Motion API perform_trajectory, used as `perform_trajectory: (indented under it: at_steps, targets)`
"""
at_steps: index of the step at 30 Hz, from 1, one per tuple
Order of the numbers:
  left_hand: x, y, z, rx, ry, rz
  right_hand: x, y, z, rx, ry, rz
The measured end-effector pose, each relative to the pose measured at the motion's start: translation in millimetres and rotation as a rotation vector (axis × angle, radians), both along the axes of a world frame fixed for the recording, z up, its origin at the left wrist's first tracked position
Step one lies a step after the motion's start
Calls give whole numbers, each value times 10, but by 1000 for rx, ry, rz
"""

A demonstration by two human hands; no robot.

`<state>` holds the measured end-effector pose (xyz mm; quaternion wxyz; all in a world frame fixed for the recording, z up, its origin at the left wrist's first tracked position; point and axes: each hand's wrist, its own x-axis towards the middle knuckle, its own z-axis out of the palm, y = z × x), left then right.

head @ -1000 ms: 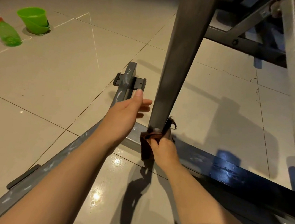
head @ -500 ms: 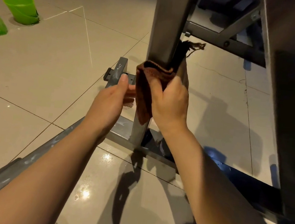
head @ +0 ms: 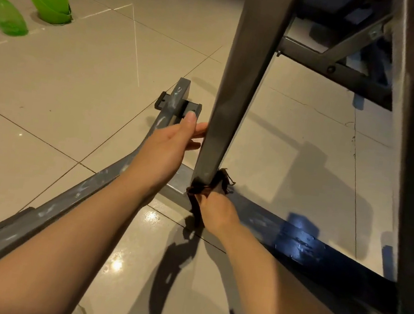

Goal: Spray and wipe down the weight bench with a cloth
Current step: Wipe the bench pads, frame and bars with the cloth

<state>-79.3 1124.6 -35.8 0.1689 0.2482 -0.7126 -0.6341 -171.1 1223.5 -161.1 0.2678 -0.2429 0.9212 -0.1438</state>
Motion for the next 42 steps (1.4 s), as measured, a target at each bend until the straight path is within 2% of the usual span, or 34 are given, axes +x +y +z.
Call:
perform_trajectory:
  at_steps: [4, 10, 14, 16, 22, 24, 26, 29, 34, 37, 40, 42]
  targets:
    - [25, 7, -29, -19, -24, 52, 80, 43, 310, -244, -38, -67]
    - [-48, 48, 34, 4, -36, 93, -32, -37, 1251, -738, 403, -74]
    - [46, -20, 29, -57, -142, -23, -105, -181, 1239, -1043, 465, -148]
    - [127, -42, 1, -67, -184, -42, -81, -250, 941, -996, 417, -192]
    - [366, -34, -97, 19, -254, 42, 36, -103, -111, -423, -45, -244]
    - [442, -6, -138, 43, -255, 56, 60, -42, -333, -353, -139, -243]
    - [505, 4, -170, 49, -252, 83, 56, -12, -361, -413, -153, -251]
    - [554, 35, -189, 64, -251, 125, 77, 15, 16, -477, -67, -218]
    - [531, 142, -161, 79, -200, 170, 37, -76, 1146, -931, 343, -128]
    - [480, 197, -126, 45, -181, 151, -143, -251, 1510, -1156, 531, -149]
    - [429, 236, -115, 11, -189, 133, -134, -358, 1333, -1208, 432, -202]
    - [417, 246, -122, 1, -172, 143, -75, -345, 1016, -1130, 329, -218]
